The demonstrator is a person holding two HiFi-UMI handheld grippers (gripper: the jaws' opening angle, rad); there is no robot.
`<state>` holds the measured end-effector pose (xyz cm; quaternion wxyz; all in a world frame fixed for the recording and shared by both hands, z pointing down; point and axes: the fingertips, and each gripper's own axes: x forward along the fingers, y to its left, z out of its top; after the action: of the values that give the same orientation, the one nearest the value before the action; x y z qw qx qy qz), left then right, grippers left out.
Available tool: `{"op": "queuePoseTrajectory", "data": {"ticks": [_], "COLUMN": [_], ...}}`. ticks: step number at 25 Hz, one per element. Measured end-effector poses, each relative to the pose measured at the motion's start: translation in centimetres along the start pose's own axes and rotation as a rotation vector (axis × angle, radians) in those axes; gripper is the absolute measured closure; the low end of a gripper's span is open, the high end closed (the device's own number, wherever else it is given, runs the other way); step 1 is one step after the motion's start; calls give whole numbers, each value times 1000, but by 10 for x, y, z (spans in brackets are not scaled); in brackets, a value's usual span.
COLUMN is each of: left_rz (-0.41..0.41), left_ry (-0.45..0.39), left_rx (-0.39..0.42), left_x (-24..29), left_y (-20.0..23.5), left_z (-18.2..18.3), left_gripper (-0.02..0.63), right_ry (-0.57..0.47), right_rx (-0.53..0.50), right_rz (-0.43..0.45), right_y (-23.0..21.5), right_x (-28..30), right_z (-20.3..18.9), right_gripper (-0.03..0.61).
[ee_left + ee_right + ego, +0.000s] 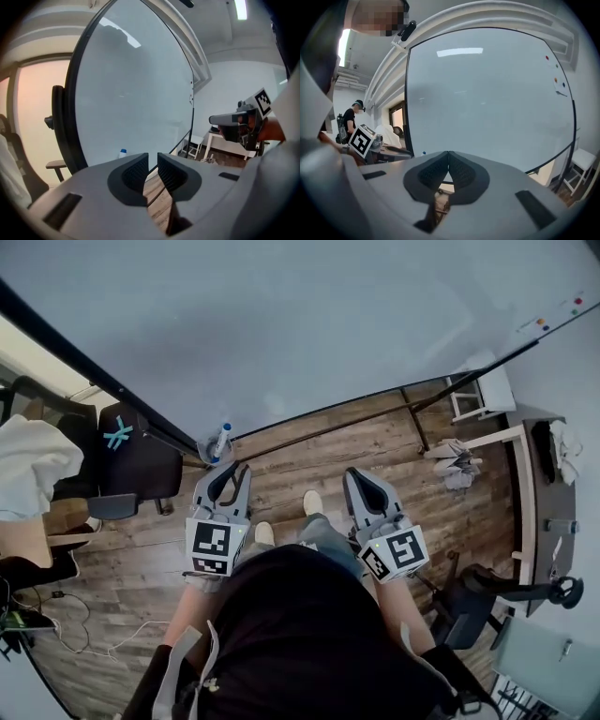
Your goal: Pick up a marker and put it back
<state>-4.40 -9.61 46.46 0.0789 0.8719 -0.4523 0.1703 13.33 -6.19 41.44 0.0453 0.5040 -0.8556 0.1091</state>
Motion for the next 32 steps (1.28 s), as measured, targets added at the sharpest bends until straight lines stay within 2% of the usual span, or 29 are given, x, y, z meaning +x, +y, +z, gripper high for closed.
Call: {"op": "queuePoseTrajectory", "data": {"ticks": [6,14,23,32], "left_rz": [156,311,401,450], "left_ry": [28,101,210,268], "left_rx": [-32,-57,-40,-14], "left_x": [7,16,26,43], "left_y": [24,55,67,74], "left_z": [-5,-15,-27,-26], "left_gripper": [548,548,518,497], "right_ry": [20,29,29,28], "right_rx": [-41,-73,-69,-77], "right_rz": [148,262,334,367], "right_y": [-7,-12,-18,-29], "right_x": [45,84,101,103], "right_z": [12,21,22,24], "right_gripper": [565,563,565,565]}}
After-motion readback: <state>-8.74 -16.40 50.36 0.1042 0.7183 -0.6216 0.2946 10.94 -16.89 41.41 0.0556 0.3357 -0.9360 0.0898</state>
